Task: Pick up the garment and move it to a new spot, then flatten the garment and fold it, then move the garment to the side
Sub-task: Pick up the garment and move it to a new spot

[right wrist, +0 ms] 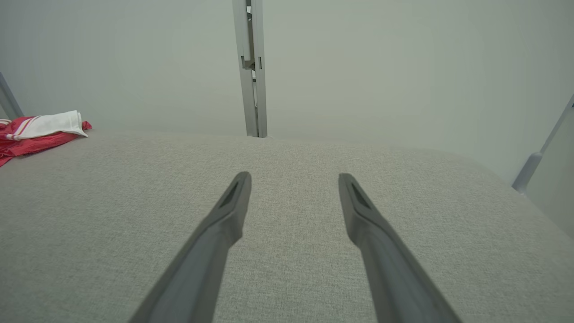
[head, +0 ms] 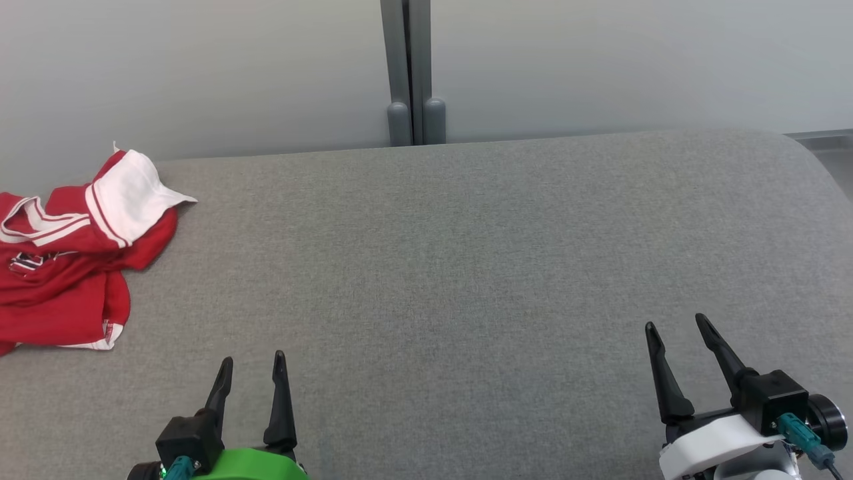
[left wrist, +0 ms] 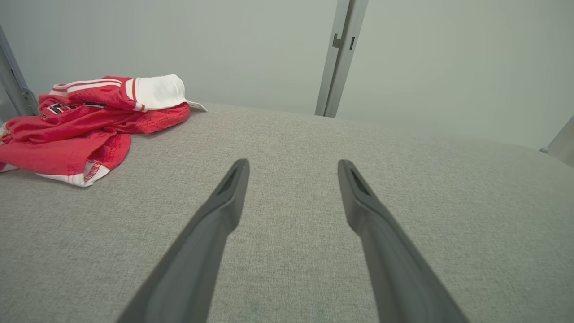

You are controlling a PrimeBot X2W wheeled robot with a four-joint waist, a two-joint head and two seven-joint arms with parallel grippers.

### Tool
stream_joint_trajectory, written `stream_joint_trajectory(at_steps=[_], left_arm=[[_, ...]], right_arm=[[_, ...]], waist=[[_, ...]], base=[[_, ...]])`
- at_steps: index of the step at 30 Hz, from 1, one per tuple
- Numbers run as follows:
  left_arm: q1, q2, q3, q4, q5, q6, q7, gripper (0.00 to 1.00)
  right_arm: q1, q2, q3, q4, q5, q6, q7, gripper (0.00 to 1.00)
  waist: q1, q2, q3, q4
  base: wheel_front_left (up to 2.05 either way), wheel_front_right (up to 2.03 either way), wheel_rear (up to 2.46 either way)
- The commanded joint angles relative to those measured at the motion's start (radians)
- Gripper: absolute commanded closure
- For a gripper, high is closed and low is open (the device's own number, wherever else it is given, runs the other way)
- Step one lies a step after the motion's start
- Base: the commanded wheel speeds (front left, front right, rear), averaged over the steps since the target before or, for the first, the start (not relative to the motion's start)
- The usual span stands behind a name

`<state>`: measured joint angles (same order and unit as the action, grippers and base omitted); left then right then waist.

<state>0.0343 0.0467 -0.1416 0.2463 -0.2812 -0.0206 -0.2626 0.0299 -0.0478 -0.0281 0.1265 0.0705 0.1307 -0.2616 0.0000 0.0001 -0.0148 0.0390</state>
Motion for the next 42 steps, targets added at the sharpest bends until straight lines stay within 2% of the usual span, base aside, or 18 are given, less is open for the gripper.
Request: stream_joint_trajectory(at_steps=[1,3,15,22,32,37,42], left_arm=[[-0.009,0.007,-0.002,0.0,-0.005,0.0,-0.003,0.0],[-0.013,0.007,-0.002,-0.002,-0.003,0.0,-0.002,0.0],[-0.012,0.006,0.014,-0.018,0.022,-0.001,-0.002,0.0],[-0.001,0.006,0.024,-0.024,0.021,-0.004,-0.002,0.0],[-0.003,0.006,0.026,-0.033,0.022,-0.006,-0.002,0.0],[-0.021,0.006,0.038,-0.037,0.034,-0.015,-0.002,0.0],[-0.103,0.018,0.088,-0.077,0.075,-0.045,-0.002,0.0]], right_arm=[[0.008,-0.005,-0.005,0.0,0.001,0.0,-0.005,0.0],[0.009,-0.005,-0.007,-0.001,0.001,0.0,-0.005,0.0],[0.004,-0.004,0.011,-0.001,0.015,0.0,-0.005,0.0],[0.005,-0.005,0.028,0.003,0.019,0.0,-0.005,0.0],[-0.005,-0.005,0.029,0.003,0.02,0.0,-0.005,0.0],[-0.011,-0.005,0.029,-0.004,0.015,0.0,-0.005,0.0],[-0.022,-0.005,0.026,-0.011,-0.005,0.0,-0.005,0.0]], waist=[[0.0,-0.0001,0.001,0.024],[0.0,-0.0001,0.001,0.047],[0.0,-0.0001,0.003,0.295],[0.0,-0.0001,0.003,0.388],[0.0,-0.0001,0.011,0.448],[0.0,-0.0001,0.024,0.452],[0.0,-0.0001,0.059,0.437]], base=[[0.0,0.0,0.0],[0.0,0.0,0.0],[0.0,0.0,0.0],[0.0,0.0,0.0],[0.0,0.0,0.0],[0.0,0.0,0.0],[0.0,0.0,0.0]])
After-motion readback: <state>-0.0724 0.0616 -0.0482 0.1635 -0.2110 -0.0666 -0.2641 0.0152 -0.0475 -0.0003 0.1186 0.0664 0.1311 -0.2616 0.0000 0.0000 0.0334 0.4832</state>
